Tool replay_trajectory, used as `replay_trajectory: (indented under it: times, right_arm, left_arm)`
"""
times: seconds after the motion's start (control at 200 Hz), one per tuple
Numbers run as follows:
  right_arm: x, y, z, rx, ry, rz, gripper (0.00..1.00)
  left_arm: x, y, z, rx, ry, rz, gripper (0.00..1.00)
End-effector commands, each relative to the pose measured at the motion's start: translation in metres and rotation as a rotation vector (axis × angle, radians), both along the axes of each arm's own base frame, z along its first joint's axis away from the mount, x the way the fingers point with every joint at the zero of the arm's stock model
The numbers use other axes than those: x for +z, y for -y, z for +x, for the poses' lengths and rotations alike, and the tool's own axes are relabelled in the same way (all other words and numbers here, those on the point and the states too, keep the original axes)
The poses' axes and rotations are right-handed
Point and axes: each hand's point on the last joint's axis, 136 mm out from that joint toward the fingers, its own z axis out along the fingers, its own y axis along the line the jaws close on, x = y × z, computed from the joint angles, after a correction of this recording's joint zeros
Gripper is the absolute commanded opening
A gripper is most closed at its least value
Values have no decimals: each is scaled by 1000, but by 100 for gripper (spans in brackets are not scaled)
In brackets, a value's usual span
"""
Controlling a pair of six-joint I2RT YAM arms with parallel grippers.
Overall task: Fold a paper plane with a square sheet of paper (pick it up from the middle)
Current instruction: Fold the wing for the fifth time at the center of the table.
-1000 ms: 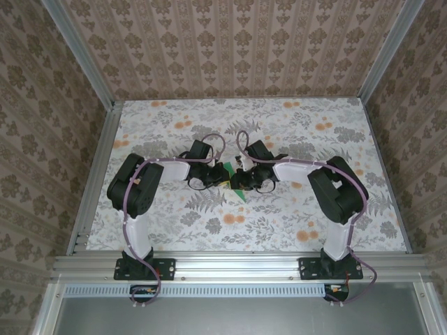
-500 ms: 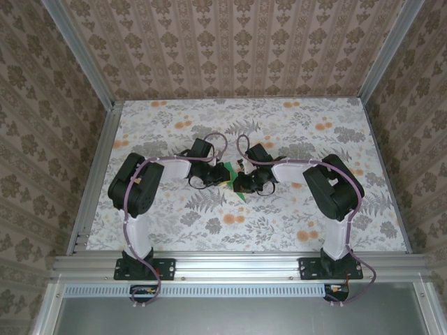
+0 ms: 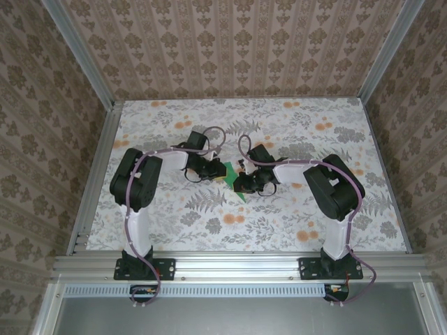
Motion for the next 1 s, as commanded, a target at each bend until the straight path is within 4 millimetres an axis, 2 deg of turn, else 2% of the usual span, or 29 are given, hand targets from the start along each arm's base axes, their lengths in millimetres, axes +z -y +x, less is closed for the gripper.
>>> replay_trajectory:
  times: [0.0, 0.235, 0.515, 0.66, 0.775, 0.86, 1.0]
  right_arm:
    - [-58, 45, -47, -30, -190, -214, 14]
    - [-59, 46, -49, -31, -197, -219, 14]
    - [-60, 48, -50, -39, -199, -225, 13]
    - [-59, 47, -49, -40, -197, -225, 13]
    - [-59, 47, -48, -44, -196, -224, 13]
    - [-59, 46, -49, -42, -197, -224, 13]
    - [-59, 46, -50, -42, -198, -220, 13]
  left_arm:
    - [-15, -27, 21, 35, 32, 71, 16]
    - [-20, -48, 34, 89, 30, 113, 16]
    - [-22, -62, 47, 135, 34, 179, 14]
    - [-5, -67, 57, 169, 69, 178, 14]
    - [22, -63, 57, 185, 127, 131, 15]
    - [38, -56, 51, 178, 162, 91, 15]
    - [50, -37, 32, 136, 202, 59, 16]
